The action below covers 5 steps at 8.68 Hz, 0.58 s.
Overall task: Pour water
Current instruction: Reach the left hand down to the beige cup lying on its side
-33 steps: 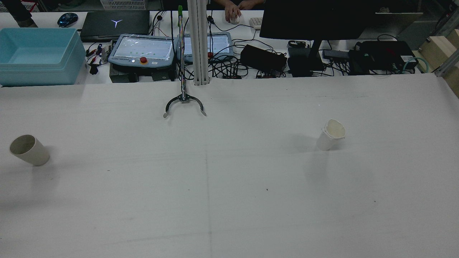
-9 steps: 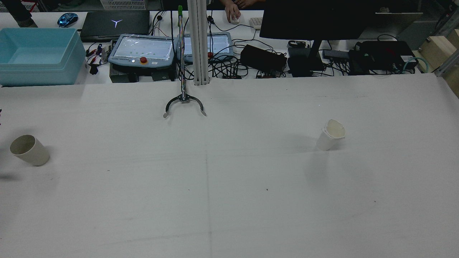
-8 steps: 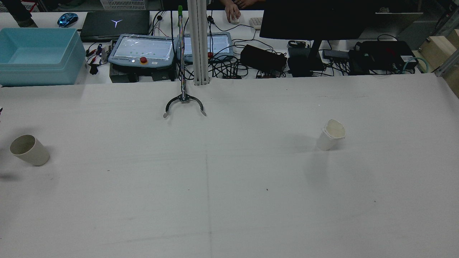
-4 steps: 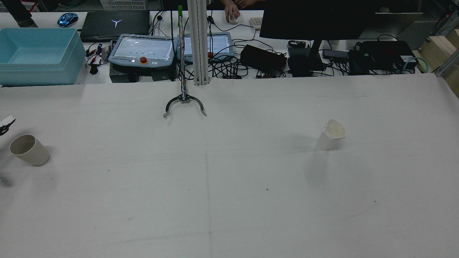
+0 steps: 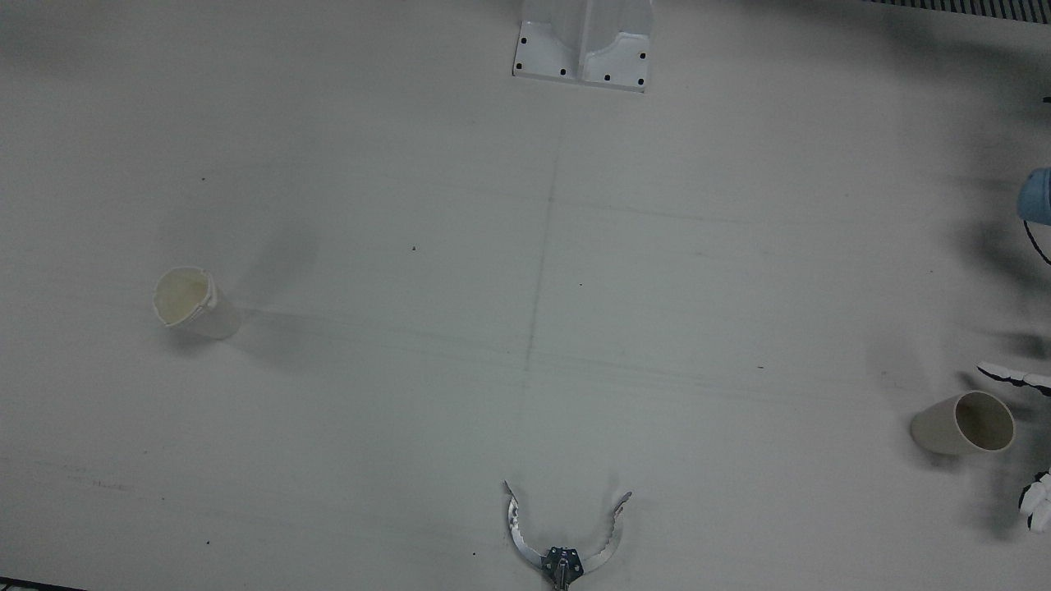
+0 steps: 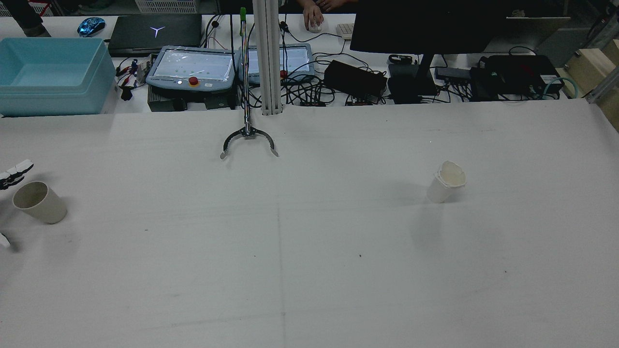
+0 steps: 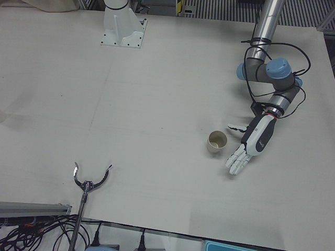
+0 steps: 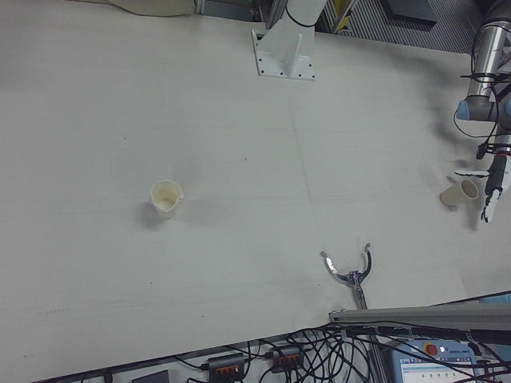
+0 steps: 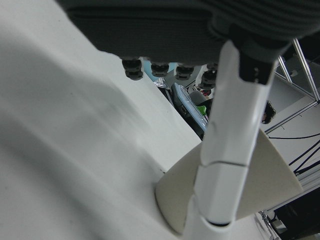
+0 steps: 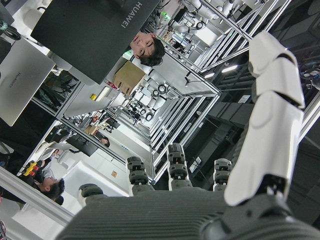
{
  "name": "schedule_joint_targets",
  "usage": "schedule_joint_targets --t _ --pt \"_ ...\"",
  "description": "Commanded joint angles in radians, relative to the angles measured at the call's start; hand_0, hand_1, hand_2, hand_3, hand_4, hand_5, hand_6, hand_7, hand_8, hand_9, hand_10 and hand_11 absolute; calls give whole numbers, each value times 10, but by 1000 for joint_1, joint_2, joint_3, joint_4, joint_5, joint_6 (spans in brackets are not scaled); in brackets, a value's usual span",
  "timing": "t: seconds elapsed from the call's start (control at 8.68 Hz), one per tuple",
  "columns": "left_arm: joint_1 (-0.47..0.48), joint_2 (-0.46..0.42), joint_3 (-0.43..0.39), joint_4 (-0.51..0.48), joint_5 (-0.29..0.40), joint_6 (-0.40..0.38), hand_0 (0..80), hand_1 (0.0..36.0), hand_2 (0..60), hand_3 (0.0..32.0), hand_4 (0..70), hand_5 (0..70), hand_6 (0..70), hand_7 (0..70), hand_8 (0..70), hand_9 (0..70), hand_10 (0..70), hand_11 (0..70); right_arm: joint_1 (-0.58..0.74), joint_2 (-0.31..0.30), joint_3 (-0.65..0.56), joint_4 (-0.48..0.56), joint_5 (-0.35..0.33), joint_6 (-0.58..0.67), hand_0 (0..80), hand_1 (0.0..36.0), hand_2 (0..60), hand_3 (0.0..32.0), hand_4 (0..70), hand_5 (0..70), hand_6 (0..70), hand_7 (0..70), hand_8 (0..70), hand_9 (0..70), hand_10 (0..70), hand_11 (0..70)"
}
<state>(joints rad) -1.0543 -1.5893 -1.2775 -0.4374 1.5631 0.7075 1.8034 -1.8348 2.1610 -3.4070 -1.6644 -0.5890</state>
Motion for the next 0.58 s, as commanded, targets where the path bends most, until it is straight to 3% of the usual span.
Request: schedule_joint_targets --t 0.0,0.23,0.46 --pt "20 -18 20 8 0 -11 800 223 0 28 148 0 47 37 48 8 40 90 1 2 -1 0 0 0 514 200 190 228 2 86 173 141 100 96 0 0" --pt "20 -53 72 9 2 -42 800 209 0 32 157 0 53 39 50 7 42 92 1 2 -1 0 2 0 515 200 198 218 19 86 180 147 102 98 0 0" --pt "34 -57 72 12 2 -46 800 193 0 34 163 0 54 36 51 6 39 86 -1 3 -3 0 2 0 515 200 197 214 19 86 182 150 104 101 0 0"
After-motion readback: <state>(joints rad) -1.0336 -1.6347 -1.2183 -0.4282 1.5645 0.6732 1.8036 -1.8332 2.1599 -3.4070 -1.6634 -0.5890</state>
